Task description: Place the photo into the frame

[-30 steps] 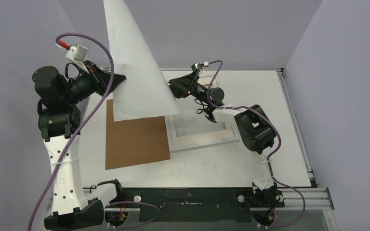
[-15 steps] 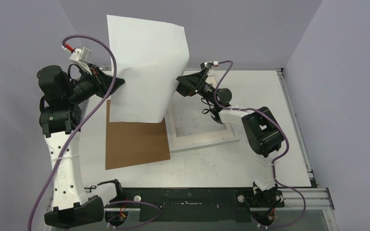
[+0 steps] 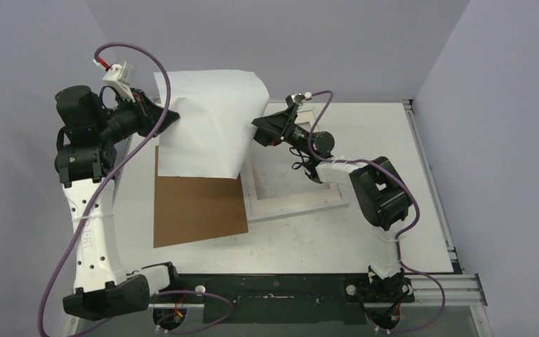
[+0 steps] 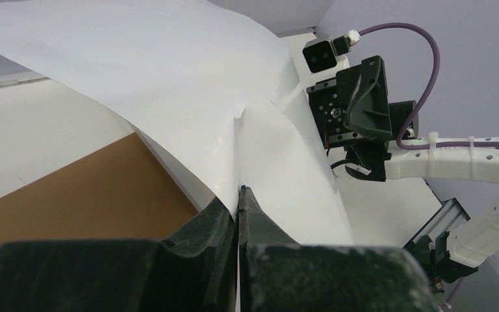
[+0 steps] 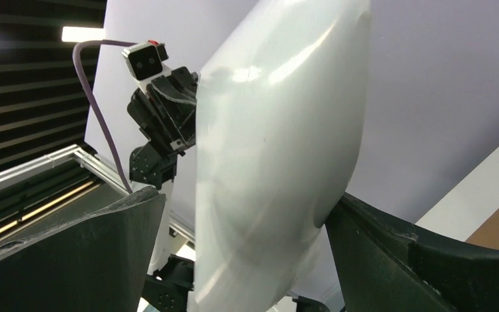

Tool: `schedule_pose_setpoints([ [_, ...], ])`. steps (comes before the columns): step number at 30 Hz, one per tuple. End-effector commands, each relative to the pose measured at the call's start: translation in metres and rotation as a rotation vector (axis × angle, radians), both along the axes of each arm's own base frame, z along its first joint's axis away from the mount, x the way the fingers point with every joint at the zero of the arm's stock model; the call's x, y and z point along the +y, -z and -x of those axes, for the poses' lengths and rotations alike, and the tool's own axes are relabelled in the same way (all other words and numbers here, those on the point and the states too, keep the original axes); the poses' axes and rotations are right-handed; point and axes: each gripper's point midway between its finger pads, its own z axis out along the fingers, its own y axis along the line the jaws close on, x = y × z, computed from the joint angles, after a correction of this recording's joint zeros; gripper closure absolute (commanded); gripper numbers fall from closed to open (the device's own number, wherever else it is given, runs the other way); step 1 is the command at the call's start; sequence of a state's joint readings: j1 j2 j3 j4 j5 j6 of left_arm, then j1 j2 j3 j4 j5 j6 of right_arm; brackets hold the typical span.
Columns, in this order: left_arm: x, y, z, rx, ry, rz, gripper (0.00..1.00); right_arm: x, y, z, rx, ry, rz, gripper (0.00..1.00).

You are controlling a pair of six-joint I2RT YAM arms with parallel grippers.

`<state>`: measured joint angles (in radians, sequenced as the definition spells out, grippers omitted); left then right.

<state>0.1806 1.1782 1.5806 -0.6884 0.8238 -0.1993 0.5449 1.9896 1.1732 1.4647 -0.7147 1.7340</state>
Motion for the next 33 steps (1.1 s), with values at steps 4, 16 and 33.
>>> schedule_pose_setpoints([
  [4,-0.005,-0.035,0.013,-0.025,0.024,0.027,1.0,-0.003,-0.022,0.037,-0.308,-0.049,0.037,0.06],
  [16,-0.005,-0.023,0.013,0.025,0.022,0.034,1.0,-0.018,-0.066,0.042,-0.34,-0.059,-0.111,0.08],
  [33,0.026,0.038,-0.011,0.116,-0.114,0.013,1.0,-0.014,-0.051,0.033,-0.237,-0.006,0.183,0.52],
])
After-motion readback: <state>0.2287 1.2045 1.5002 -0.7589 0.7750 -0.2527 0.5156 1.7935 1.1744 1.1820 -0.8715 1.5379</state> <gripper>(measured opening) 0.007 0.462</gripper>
